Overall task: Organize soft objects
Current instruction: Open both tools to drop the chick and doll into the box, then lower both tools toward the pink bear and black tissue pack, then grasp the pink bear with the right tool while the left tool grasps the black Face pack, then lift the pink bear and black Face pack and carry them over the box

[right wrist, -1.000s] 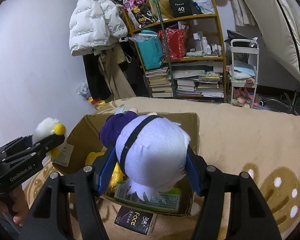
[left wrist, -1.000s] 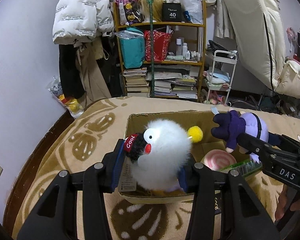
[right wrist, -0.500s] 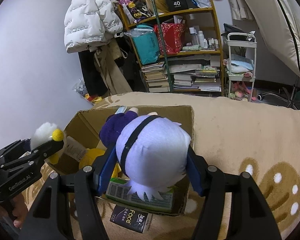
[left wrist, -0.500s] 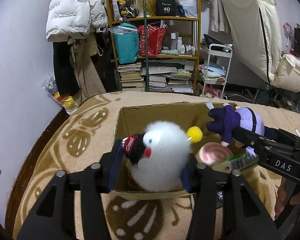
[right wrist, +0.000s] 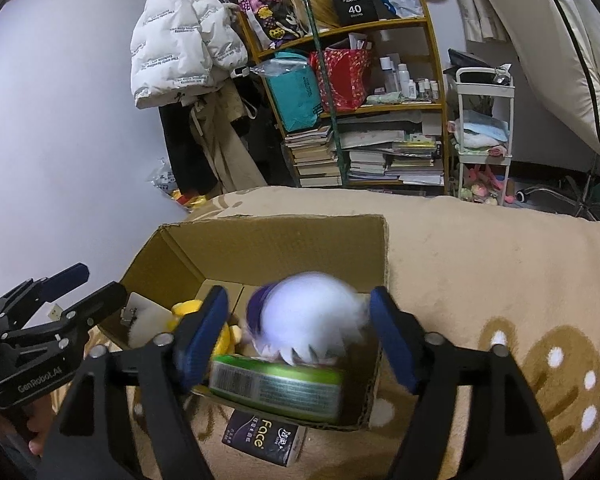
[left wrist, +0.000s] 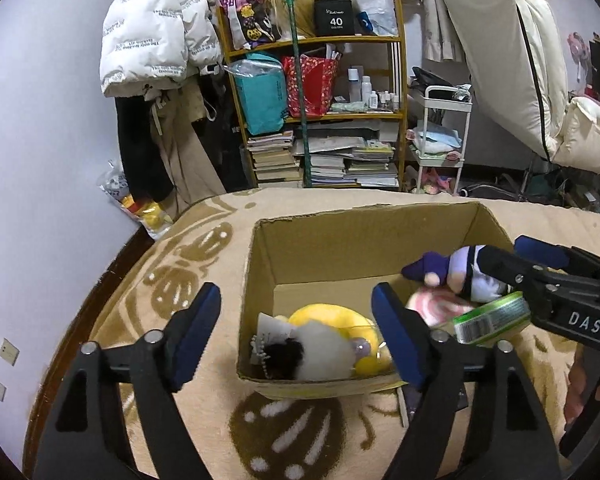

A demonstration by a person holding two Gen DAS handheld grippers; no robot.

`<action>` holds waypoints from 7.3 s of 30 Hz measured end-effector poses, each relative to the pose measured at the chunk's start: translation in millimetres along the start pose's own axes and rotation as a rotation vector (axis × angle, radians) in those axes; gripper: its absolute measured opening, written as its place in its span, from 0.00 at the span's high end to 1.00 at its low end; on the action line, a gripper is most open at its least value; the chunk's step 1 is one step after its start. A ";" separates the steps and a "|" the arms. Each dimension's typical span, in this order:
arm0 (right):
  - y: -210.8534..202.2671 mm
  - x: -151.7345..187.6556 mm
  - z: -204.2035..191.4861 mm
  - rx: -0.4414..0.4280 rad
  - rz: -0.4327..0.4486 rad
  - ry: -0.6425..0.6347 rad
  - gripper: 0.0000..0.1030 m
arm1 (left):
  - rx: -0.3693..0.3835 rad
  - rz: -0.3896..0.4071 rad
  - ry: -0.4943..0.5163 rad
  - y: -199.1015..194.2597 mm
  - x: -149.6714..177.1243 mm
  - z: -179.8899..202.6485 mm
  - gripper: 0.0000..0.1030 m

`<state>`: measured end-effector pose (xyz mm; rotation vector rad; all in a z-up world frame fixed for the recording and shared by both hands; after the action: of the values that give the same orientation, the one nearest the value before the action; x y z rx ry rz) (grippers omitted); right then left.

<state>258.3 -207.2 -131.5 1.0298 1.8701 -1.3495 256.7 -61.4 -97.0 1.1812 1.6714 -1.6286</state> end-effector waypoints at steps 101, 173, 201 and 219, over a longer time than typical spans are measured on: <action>-52.4 179.4 -26.9 -0.070 -0.641 -0.035 0.25 | 0.279 -0.383 -0.063 -21.4 115.9 59.5 0.10; -115.8 58.1 16.8 0.029 -0.115 0.018 0.27 | 0.014 -0.007 -0.034 -106.3 23.2 3.0 0.37; -118.0 -94.4 -34.1 -0.017 0.253 -0.103 0.27 | -0.001 0.264 -0.040 -91.4 -90.9 -24.6 0.36; -33.3 -41.2 -16.5 -0.028 0.131 -0.081 0.27 | 0.012 0.097 -0.051 -10.9 -33.9 -19.5 0.36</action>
<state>250.4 -207.2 -76.6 1.0485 1.7269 -1.2670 267.9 -49.0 -60.0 1.1976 1.5503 -1.5980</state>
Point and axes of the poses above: each gripper's, at about its wrist camera, not at the fingertips, and y roughly the way its jaws point, z to its right, x to its underside, the point moved 9 cm from there along y, roughly the way its jaws point, and after that the axes turned 8 degrees about z, right-handed, at the moved point
